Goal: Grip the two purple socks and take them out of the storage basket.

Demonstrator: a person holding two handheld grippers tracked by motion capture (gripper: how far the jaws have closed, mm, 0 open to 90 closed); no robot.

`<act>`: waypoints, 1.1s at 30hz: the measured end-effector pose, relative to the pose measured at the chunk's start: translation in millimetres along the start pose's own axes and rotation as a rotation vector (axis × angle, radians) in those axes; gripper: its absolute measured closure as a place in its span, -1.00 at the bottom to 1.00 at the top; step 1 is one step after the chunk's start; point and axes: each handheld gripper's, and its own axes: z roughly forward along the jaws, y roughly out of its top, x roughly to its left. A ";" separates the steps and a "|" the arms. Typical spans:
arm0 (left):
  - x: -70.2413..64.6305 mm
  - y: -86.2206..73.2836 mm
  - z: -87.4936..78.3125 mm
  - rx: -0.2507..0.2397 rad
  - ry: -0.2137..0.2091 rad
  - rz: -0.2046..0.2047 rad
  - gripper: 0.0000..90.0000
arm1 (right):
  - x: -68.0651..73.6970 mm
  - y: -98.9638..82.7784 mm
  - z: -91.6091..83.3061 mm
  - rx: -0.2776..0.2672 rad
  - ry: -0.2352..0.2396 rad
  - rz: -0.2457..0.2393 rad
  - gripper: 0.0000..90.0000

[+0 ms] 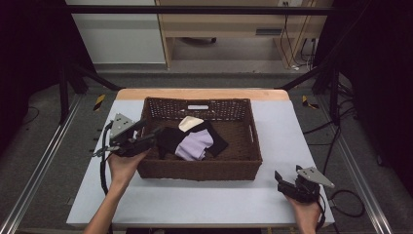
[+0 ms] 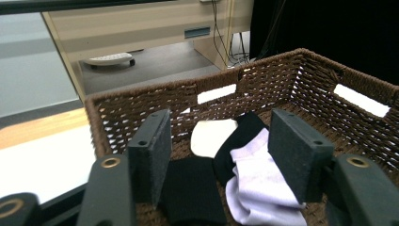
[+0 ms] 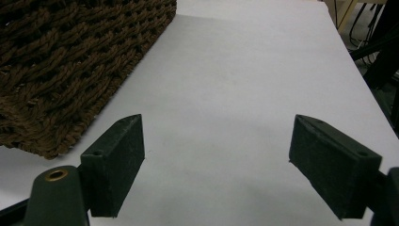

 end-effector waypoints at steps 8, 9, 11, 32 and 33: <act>-8.9 8.9 32.4 0.042 0.016 0.027 -0.10 | -0.2 0.1 0.1 0.001 -0.001 0.002 -0.58; -9.6 9.7 36.1 0.048 0.018 0.029 -0.10 | -0.2 0.1 0.1 0.001 0.000 0.002 -0.58; -10.0 10.6 39.8 0.056 0.020 0.033 -0.09 | -0.3 0.1 0.1 0.001 -0.002 0.003 -0.58; -19.7 2.7 108.5 0.175 0.001 0.086 -0.07 | -0.1 0.1 0.0 0.002 0.003 0.000 -0.57; -20.2 2.5 111.0 0.180 -0.006 0.085 -0.07 | -0.1 0.2 0.1 0.002 0.004 0.001 -0.57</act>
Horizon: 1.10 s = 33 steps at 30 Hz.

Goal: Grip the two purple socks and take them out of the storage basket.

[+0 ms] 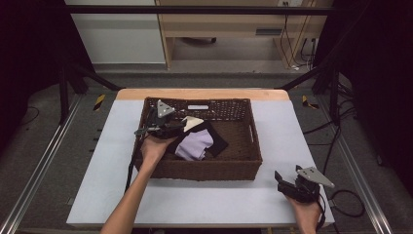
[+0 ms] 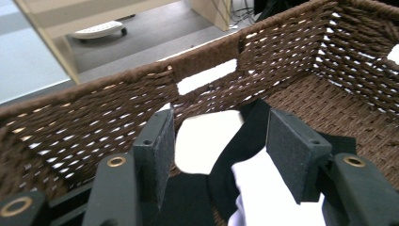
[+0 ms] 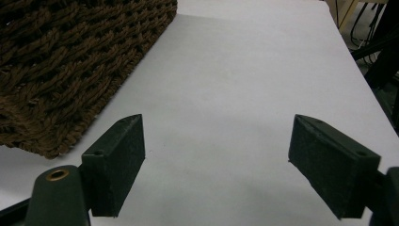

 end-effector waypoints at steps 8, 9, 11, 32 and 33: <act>-2.6 -6.3 18.2 0.104 -0.029 0.020 0.01 | 0.1 0.0 0.2 0.000 0.001 -0.002 -0.57; -3.6 -7.2 19.9 0.116 -0.025 0.030 0.02 | -0.1 0.1 0.5 0.002 0.001 -0.003 -0.57; -5.1 -9.3 23.4 0.142 -0.024 0.042 0.03 | 0.0 0.2 0.7 0.004 0.001 -0.003 -0.58; -16.0 -20.4 49.9 0.421 -0.100 0.120 0.26 | 0.6 -0.1 0.2 0.002 0.003 -0.010 -0.58; -16.1 -20.6 50.6 0.436 -0.111 0.111 0.33 | 0.7 -0.1 0.3 0.002 0.003 -0.010 -0.58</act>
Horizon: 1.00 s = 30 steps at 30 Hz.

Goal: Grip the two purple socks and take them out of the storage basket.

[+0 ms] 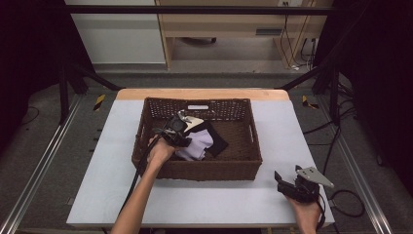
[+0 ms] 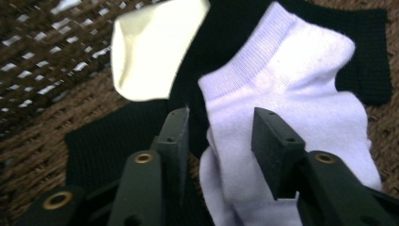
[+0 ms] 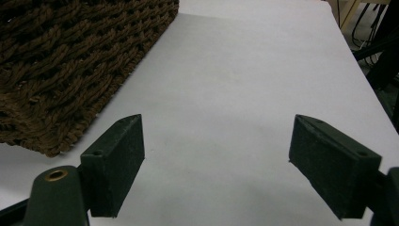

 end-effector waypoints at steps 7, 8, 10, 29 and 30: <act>1.6 0.8 1.3 0.072 -0.070 -0.046 0.88 | 0.1 0.0 0.0 0.000 -0.001 0.000 -0.59; 1.8 0.9 0.7 0.071 -0.070 -0.047 0.89 | 0.0 0.0 -0.1 0.000 -0.001 0.000 -0.59; 2.1 1.1 -2.7 0.039 -0.071 -0.057 0.91 | 0.0 -0.1 -0.1 0.000 0.000 0.001 -0.59; 11.4 -11.5 -53.7 -0.481 -0.033 -0.132 0.94 | 0.2 0.3 0.3 0.005 -0.005 0.004 -0.59; 12.0 -11.7 -55.0 -0.490 -0.033 -0.135 0.94 | 0.2 0.3 0.3 0.005 -0.006 0.004 -0.59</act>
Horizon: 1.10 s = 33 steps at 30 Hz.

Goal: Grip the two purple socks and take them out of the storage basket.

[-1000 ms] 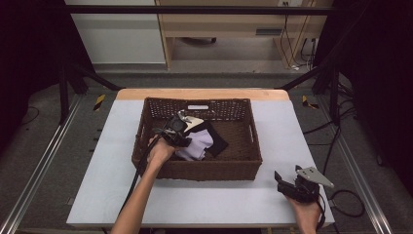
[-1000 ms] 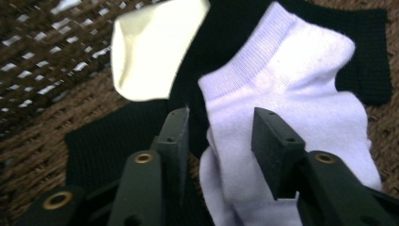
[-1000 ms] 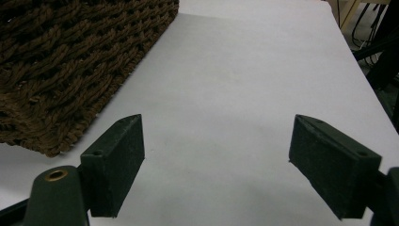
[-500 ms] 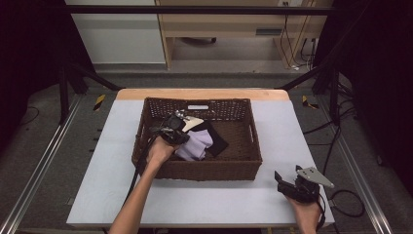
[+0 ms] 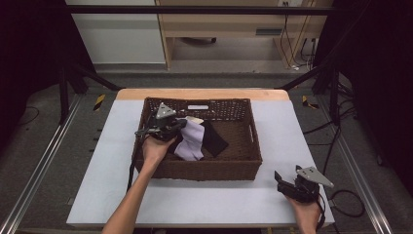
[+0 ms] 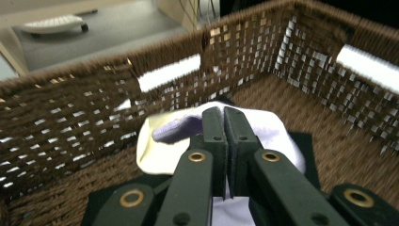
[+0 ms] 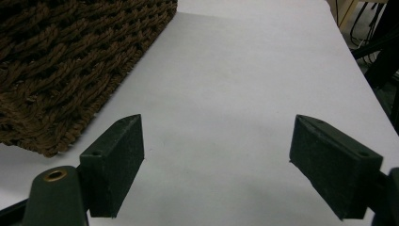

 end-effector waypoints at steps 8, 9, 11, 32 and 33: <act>-0.8 7.3 -16.3 -0.112 -0.010 -0.008 0.94 | -0.1 0.0 0.2 0.000 0.001 0.001 -0.59; -2.0 8.8 -19.6 -0.123 -0.001 0.002 0.94 | 0.1 0.0 0.1 -0.001 -0.001 0.000 -0.59; -4.1 11.9 -25.6 -0.145 0.009 0.007 0.94 | -0.1 -0.1 0.1 -0.004 -0.001 -0.004 -0.59; -31.7 29.1 -106.7 -0.293 -0.076 0.017 0.94 | 0.7 0.0 0.1 0.001 -0.004 -0.003 -0.59; -33.6 28.8 -110.6 -0.298 -0.082 0.022 0.94 | 0.8 0.0 0.1 0.001 -0.004 -0.003 -0.59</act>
